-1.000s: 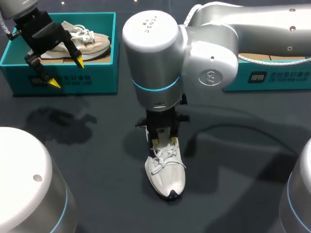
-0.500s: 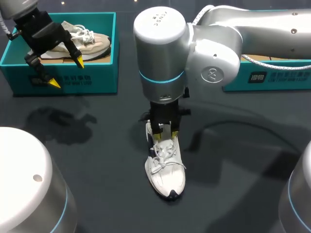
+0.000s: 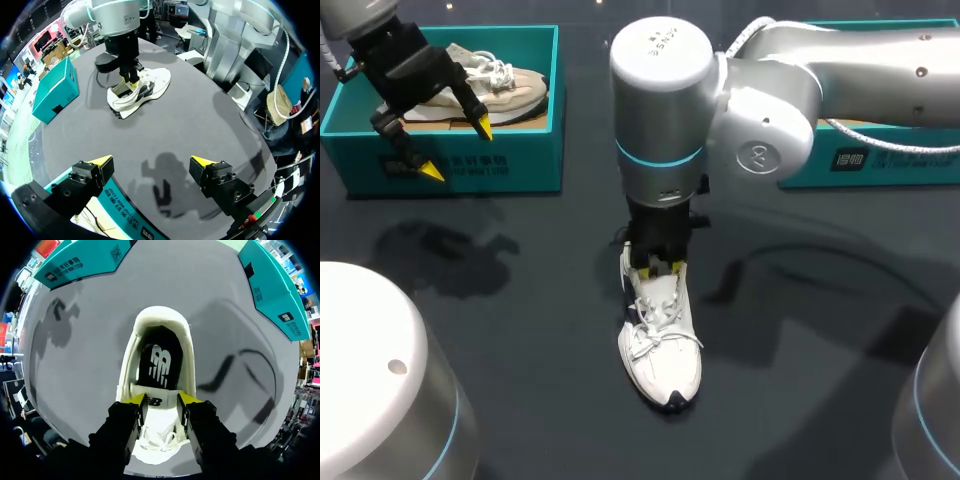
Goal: Take the shoe out of the shoebox, open the shoe tongue, remove and reinsert the insole, then place the shoe into the shoebox
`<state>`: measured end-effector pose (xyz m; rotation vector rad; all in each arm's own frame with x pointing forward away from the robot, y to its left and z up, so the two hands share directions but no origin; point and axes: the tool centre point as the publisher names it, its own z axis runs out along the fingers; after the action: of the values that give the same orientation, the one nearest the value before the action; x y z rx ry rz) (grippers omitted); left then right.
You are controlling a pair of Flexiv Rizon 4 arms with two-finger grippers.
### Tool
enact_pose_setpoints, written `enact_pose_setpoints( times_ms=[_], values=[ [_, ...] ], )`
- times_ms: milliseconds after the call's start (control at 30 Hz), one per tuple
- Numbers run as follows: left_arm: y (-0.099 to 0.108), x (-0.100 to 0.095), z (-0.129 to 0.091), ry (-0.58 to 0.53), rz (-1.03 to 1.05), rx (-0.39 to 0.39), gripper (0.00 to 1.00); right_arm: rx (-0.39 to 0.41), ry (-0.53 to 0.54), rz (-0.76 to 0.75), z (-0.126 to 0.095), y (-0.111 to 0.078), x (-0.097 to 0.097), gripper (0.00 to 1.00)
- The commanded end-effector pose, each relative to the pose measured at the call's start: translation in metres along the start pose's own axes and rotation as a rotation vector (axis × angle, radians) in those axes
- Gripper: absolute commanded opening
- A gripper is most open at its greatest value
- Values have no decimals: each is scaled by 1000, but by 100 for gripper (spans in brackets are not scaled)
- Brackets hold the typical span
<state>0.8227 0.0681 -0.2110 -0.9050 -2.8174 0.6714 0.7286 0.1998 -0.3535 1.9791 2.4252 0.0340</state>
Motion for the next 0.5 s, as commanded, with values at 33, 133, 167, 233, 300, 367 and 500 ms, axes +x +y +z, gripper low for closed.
enact_pose_setpoints(
  times_ms=[33, 133, 167, 233, 300, 367, 500],
  values=[
    [0, 0, -1, 2, 0, -2, 100, -5, 0, -13, -7, 2, -2, 37],
    [0, 0, -1, 2, 0, -2, 100, -25, -37, -28, -25, -1, 2, 37],
    [0, 0, -1, 2, 0, -2, 100, -33, -47, -42, -30, -2, 4, 37],
    [0, 0, -1, 2, 0, -2, 100, -39, -66, -66, -42, -3, 6, 37],
    [0, 0, -1, 2, 0, -2, 100, -48, -88, -106, -52, -4, 10, 37],
    [0, 0, -1, 2, 0, -2, 100, -33, -105, -171, -60, -4, 12, 39],
    [0, 0, -1, 2, 0, -2, 100, -22, -100, -426, -66, 0, 13, 48]
  ],
)
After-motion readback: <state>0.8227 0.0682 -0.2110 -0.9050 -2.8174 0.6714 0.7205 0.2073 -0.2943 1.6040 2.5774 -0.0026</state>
